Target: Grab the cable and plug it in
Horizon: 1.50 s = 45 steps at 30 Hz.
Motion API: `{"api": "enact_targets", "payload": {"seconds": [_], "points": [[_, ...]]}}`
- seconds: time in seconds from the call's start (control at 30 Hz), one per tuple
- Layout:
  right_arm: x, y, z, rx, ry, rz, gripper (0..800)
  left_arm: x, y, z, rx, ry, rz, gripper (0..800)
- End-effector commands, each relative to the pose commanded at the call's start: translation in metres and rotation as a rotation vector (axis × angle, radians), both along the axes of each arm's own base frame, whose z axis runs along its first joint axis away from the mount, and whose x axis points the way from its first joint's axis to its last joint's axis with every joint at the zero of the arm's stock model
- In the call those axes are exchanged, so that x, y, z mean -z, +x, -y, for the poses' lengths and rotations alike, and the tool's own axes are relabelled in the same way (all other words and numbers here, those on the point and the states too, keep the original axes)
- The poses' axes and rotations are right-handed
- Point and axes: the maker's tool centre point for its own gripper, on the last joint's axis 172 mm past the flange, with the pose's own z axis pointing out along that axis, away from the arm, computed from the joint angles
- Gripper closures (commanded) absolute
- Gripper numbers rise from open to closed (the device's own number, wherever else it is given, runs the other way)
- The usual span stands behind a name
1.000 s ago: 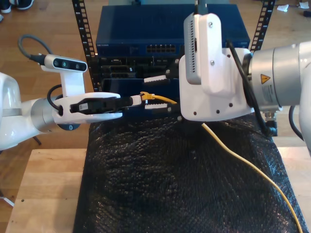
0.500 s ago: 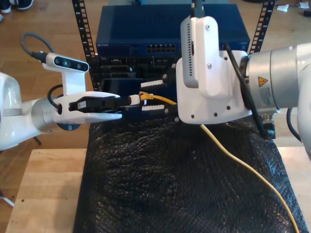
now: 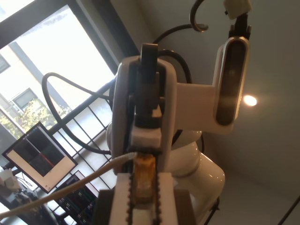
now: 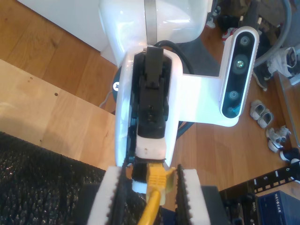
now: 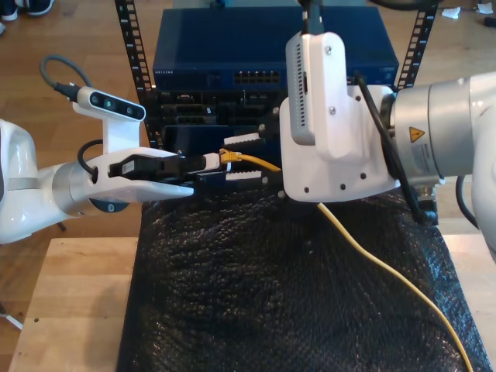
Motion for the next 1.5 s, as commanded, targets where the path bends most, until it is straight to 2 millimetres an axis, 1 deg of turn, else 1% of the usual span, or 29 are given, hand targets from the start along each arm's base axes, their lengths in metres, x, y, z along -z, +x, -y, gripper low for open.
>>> {"api": "enact_targets", "payload": {"seconds": [0.1, 0.23, 0.37, 0.43, 0.53, 0.63, 0.67, 0.7, 0.73, 0.77, 0.8, 0.83, 0.9, 0.93, 0.97, 1.0, 1.2, 1.33, 1.43, 1.5], "points": [[0.000, 0.000, 0.001, 0.002, 0.000, 0.000, 557, 0.000, 0.000, 0.000, 0.000, 0.000, 0.000, 764], [0.001, 0.000, 0.001, 0.002, 0.000, -0.003, 618, 0.000, 0.000, 0.000, 0.000, 0.000, -0.001, 764], [0.003, -0.001, 0.001, 0.003, 0.000, -0.005, 638, 0.000, 0.000, 0.000, 0.002, 0.000, -0.001, 764], [0.003, -0.001, 0.001, 0.003, 0.000, -0.005, 669, 0.000, 0.000, 0.000, 0.000, 0.000, -0.001, 764], [0.002, -0.001, 0.002, 0.004, 0.002, -0.005, 737, 0.000, 0.000, 0.000, 0.002, 0.000, -0.001, 764], [0.004, -0.003, 0.002, 0.004, 0.002, -0.006, 763, 0.001, 0.000, 0.000, 0.002, -0.001, -0.003, 764], [0.005, -0.003, 0.002, 0.004, 0.002, -0.007, 768, 0.001, 0.000, 0.001, 0.002, -0.001, -0.003, 747], [0.004, -0.003, 0.002, 0.005, 0.003, -0.007, 773, 0.001, 0.000, 0.000, 0.002, -0.001, -0.006, 686], [0.005, -0.003, 0.002, 0.005, 0.002, -0.009, 774, 0.001, -0.001, 0.000, 0.004, -0.001, -0.004, 597], [0.004, -0.002, 0.003, 0.007, 0.003, -0.007, 778, 0.001, -0.001, 0.000, 0.004, -0.001, -0.006, 475], [0.004, -0.003, 0.002, 0.005, 0.004, -0.008, 783, 0.000, -0.001, 0.000, 0.008, -0.002, -0.005, 378], [0.005, -0.003, 0.002, 0.005, 0.003, -0.009, 786, -0.001, -0.002, 0.000, 0.011, -0.003, -0.006, 330], [0.005, -0.003, 0.002, 0.005, 0.002, -0.009, 787, -0.001, -0.002, 0.000, 0.015, 0.000, -0.012, 301], [0.005, -0.003, 0.002, 0.004, 0.002, -0.009, 788, -0.002, -0.002, 0.000, 0.015, 0.000, -0.011, 248], [0.005, -0.003, 0.002, 0.005, 0.002, -0.009, 790, -0.001, -0.002, 0.000, 0.015, 0.000, -0.012, 169], [0.005, -0.003, 0.002, 0.004, 0.002, -0.009, 790, 0.000, -0.002, 0.000, 0.013, 0.000, -0.014, 113], [0.005, -0.001, 0.003, 0.017, 0.011, -0.023, 798, -0.004, 0.004, -0.003, -0.020, 0.011, 0.012, 6], [0.009, -0.005, 0.002, 0.029, 0.021, -0.087, 798, -0.012, 0.012, -0.009, -0.070, 0.051, 0.068, 1], [0.014, -0.013, -0.001, 0.003, 0.018, -0.117, 798, -0.016, 0.019, -0.006, -0.109, 0.101, 0.113, 1], [0.019, -0.016, 0.003, -0.009, 0.010, -0.139, 799, -0.017, 0.026, -0.005, -0.139, 0.137, 0.139, 1]]}}
